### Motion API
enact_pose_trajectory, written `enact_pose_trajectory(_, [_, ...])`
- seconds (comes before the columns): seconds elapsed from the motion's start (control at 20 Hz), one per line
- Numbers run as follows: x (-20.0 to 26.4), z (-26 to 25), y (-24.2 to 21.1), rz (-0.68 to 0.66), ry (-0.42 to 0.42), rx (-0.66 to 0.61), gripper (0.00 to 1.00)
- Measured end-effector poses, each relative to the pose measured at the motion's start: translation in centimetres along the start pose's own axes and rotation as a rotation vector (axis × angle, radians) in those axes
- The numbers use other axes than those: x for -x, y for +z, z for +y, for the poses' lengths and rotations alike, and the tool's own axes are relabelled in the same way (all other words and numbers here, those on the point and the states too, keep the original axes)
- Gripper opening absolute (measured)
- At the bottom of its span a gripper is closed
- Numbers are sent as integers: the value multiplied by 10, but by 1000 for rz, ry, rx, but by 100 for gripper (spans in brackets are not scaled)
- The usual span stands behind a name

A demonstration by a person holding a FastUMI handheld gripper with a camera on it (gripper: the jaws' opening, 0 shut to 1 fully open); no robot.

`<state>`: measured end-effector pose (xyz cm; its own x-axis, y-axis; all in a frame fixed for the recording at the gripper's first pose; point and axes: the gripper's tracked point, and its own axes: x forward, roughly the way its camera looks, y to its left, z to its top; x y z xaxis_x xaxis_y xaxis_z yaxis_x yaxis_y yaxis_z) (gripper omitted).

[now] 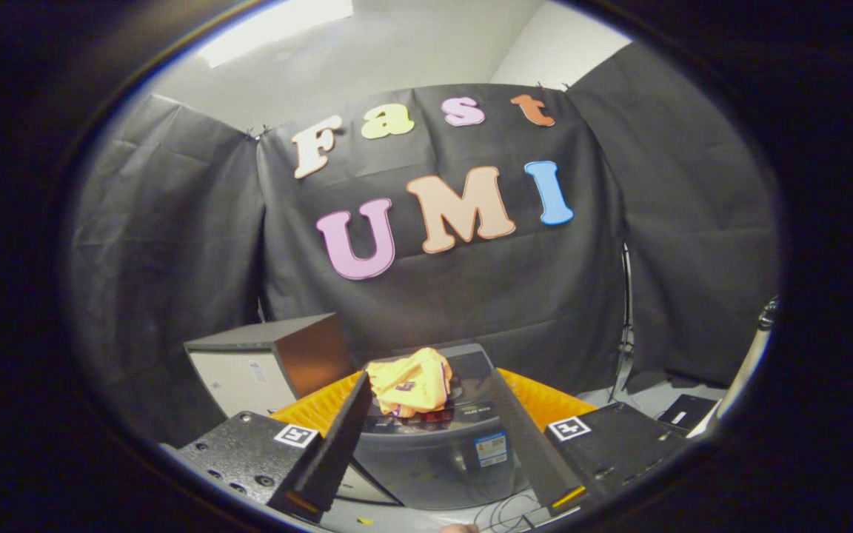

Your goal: Put the clothes into the washing machine and then close the washing machine lid.

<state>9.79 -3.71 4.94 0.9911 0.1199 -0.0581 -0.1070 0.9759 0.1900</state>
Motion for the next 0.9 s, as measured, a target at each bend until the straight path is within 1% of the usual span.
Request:
enact_pose_trajectory(0.15, [6, 9, 12, -44, 69, -39, 97])
enact_pose_trajectory(0.25, [9, 9, 10, -47, 59, -11, 97])
enact_pose_trajectory(0.45, [4, 6, 6, -56, 28, 110, 97])
enact_pose_trajectory(0.65, [7, 12, 18, -141, 5, 213, 97])
enact_pose_trajectory(0.75, [11, 22, 24, -179, 18, 221, 97])
enact_pose_trajectory(0.9, [15, 37, 22, -186, 59, 201, 97])
